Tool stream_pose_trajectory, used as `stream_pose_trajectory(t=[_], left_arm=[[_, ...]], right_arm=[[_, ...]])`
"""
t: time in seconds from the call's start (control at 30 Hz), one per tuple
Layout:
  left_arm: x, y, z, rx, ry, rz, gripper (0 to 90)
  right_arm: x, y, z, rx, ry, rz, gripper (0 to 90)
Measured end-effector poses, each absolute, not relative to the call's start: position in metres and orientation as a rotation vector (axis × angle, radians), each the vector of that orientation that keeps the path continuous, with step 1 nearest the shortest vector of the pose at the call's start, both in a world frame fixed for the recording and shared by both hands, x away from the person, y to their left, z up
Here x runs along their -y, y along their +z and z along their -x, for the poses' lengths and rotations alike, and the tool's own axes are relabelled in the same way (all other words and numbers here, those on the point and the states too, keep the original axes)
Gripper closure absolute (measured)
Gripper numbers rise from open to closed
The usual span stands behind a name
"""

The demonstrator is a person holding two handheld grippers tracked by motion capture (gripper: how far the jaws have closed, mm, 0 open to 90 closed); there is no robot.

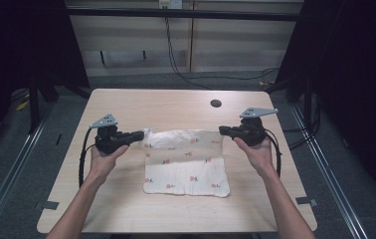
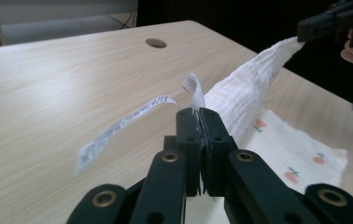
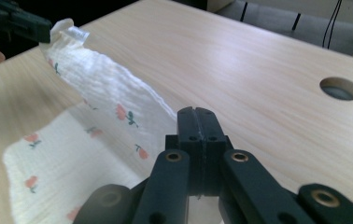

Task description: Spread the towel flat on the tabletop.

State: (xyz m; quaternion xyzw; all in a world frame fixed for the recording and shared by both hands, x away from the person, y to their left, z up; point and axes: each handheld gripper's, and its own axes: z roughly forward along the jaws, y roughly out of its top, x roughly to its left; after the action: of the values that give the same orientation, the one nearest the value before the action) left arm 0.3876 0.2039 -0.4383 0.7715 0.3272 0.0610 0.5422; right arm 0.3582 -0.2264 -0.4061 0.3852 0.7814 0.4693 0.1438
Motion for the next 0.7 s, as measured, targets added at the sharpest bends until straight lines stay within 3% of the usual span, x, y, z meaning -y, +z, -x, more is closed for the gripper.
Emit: stream_pose_trajectory(t=[0.3, 0.4, 0.57, 0.7], left_arm=[[-0.187, -0.459, -0.419, -0.863, 0.143, -1.871, 85.1], [-0.186, -0.462, -0.426, -0.912, 0.139, -1.866, 76.8], [-0.192, -0.465, -0.422, -0.964, 0.172, -1.866, 63.7], [-0.203, -0.462, -0.413, -0.944, 0.167, -1.871, 64.1]], right_arm=[[0.219, -0.435, -0.384, -2.224, 1.287, -1.15, 90.0], [0.219, -0.441, -0.394, -2.234, 1.27, -1.167, 90.0], [0.217, -0.445, -0.396, -2.214, 1.221, -1.181, 78.8], [0.221, -0.442, -0.389, -2.206, 1.232, -1.188, 75.2]])
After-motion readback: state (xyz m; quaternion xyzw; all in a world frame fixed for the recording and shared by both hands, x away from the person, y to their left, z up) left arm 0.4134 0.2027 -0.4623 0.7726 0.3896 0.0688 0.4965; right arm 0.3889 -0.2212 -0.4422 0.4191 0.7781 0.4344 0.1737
